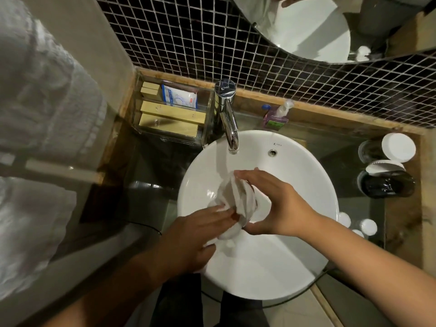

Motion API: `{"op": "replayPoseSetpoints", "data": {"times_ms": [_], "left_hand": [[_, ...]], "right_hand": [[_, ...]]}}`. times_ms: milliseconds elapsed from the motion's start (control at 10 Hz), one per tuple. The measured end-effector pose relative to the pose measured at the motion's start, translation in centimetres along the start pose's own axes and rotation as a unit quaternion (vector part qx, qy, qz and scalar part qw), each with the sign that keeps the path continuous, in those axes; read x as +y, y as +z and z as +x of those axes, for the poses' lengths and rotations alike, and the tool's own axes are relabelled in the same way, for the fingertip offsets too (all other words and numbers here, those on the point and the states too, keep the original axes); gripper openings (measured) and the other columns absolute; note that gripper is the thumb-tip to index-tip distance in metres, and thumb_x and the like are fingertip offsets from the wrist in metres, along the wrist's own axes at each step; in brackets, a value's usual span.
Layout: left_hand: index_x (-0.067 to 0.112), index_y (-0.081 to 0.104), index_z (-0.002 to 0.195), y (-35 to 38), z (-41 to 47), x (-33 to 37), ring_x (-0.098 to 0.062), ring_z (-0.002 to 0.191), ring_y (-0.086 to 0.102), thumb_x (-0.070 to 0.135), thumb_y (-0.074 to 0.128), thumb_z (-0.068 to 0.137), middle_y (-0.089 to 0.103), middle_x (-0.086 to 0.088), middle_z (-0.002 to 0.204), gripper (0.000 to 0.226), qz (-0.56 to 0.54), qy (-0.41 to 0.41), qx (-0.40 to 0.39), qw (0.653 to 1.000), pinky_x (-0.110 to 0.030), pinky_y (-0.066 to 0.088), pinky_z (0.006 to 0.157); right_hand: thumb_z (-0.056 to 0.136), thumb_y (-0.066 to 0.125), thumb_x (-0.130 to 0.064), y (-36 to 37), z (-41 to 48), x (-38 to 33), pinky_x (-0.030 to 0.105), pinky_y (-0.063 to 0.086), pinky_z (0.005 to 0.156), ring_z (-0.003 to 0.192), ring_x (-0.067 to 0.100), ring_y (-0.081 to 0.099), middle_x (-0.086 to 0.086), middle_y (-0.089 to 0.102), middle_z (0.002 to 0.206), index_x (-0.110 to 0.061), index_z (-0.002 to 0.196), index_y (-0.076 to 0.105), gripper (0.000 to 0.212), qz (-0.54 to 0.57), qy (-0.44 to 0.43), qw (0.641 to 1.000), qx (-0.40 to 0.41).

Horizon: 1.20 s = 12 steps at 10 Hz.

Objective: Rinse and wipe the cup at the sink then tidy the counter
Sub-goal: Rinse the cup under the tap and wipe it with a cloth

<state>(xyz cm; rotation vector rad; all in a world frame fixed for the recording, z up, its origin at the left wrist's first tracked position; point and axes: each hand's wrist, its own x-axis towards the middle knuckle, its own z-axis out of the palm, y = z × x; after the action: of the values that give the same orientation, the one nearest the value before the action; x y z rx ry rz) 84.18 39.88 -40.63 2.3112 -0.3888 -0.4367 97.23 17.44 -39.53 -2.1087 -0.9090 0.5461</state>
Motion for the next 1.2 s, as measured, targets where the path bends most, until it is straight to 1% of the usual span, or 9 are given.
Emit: {"op": "replayPoseSetpoints", "data": {"times_ms": [100,200,300,400,500,600,800,1100,1200], "left_hand": [[0.037,0.042,0.144,0.0,-0.3,-1.2,-0.010,0.133,0.046,0.026,0.062,0.079,0.047,0.014,0.146,0.069,0.073,0.040,-0.013,0.996,-0.031,0.042,0.105],[0.028,0.058,0.135,-1.2,-1.1,-1.4,-0.006,0.131,0.048,0.007,0.069,0.075,0.053,0.013,0.141,0.064,0.028,0.048,0.060,0.997,-0.025,0.040,0.108],[0.017,0.067,0.124,-0.6,-0.9,-1.7,0.000,0.120,0.056,-0.012,0.063,0.072,0.064,0.009,0.128,0.060,-0.188,-0.065,0.106,0.974,-0.019,0.042,0.103],[0.008,0.071,0.101,-2.6,-0.6,0.6,0.010,0.090,0.064,-0.011,0.057,0.082,0.075,0.006,0.092,0.030,-0.676,0.313,0.099,0.660,-0.013,0.045,0.086],[0.024,0.065,0.119,0.1,0.3,-1.2,-0.004,0.104,0.066,-0.001,0.061,0.071,0.074,0.012,0.107,0.054,-0.445,-0.191,0.188,0.855,-0.019,0.052,0.083],[0.029,0.063,0.123,-0.6,1.2,1.1,-0.012,0.112,0.064,0.005,0.066,0.075,0.071,0.009,0.115,0.054,-0.412,-0.198,0.167,0.874,-0.033,0.053,0.093],[0.032,0.058,0.125,-2.0,2.4,0.3,-0.004,0.110,0.063,0.001,0.058,0.070,0.070,0.018,0.114,0.063,-0.384,-0.172,0.147,0.895,-0.020,0.052,0.087],[0.037,0.044,0.143,-3.3,3.0,1.0,-0.002,0.111,0.058,0.012,0.057,0.079,0.063,0.014,0.126,0.070,-0.208,-0.168,0.115,0.957,-0.025,0.048,0.098],[0.049,0.027,0.148,-2.9,2.7,1.4,-0.005,0.122,0.053,0.019,0.058,0.084,0.055,0.016,0.138,0.077,-0.203,-0.173,0.101,0.958,-0.033,0.045,0.106]], "right_hand": [[0.058,0.096,-0.026,-0.1,-0.5,-0.2,0.026,0.020,0.121,0.129,-0.024,0.031,-0.017,0.052,0.138,-0.016,0.142,0.050,0.097,0.012,0.040,0.999,0.001],[0.050,0.099,-0.031,-0.3,-0.2,-0.7,0.033,0.033,0.117,0.127,-0.025,0.032,-0.027,0.048,0.134,-0.023,0.141,0.051,0.103,0.015,0.073,0.996,0.047],[0.045,0.102,-0.031,-0.2,0.0,-1.4,0.034,0.049,0.101,0.124,0.003,0.053,-0.014,0.057,0.133,-0.028,0.136,0.051,0.104,0.076,0.094,0.986,0.118],[0.046,0.102,-0.026,0.1,0.1,-2.6,0.040,0.052,0.096,0.125,0.017,0.056,-0.004,0.058,0.135,-0.021,0.132,0.051,0.101,0.123,0.071,0.976,0.168],[0.048,0.102,-0.021,0.9,0.3,-4.0,0.043,0.049,0.102,0.132,0.020,0.053,0.005,0.056,0.139,-0.010,0.129,0.049,0.098,0.134,0.011,0.979,0.156],[0.051,0.101,-0.024,1.7,0.7,-4.5,0.056,0.034,0.115,0.136,0.017,0.049,0.001,0.056,0.141,-0.009,0.129,0.049,0.095,0.105,-0.017,0.987,0.118],[0.053,0.099,-0.033,-0.3,1.2,-3.9,0.054,0.011,0.124,0.144,0.011,0.038,-0.006,0.055,0.142,-0.013,0.126,0.051,0.090,0.073,0.002,0.994,0.076],[0.055,0.094,-0.044,-1.0,1.5,-3.2,-0.004,0.027,0.092,0.121,0.003,0.047,-0.009,0.053,0.140,-0.027,0.146,0.042,0.106,-0.093,0.060,0.993,0.028],[0.055,0.094,-0.040,-0.4,1.4,-2.7,0.007,0.041,0.088,0.112,0.005,0.054,-0.012,0.055,0.133,-0.029,0.138,0.042,0.098,-0.087,0.077,0.992,0.040]]}}
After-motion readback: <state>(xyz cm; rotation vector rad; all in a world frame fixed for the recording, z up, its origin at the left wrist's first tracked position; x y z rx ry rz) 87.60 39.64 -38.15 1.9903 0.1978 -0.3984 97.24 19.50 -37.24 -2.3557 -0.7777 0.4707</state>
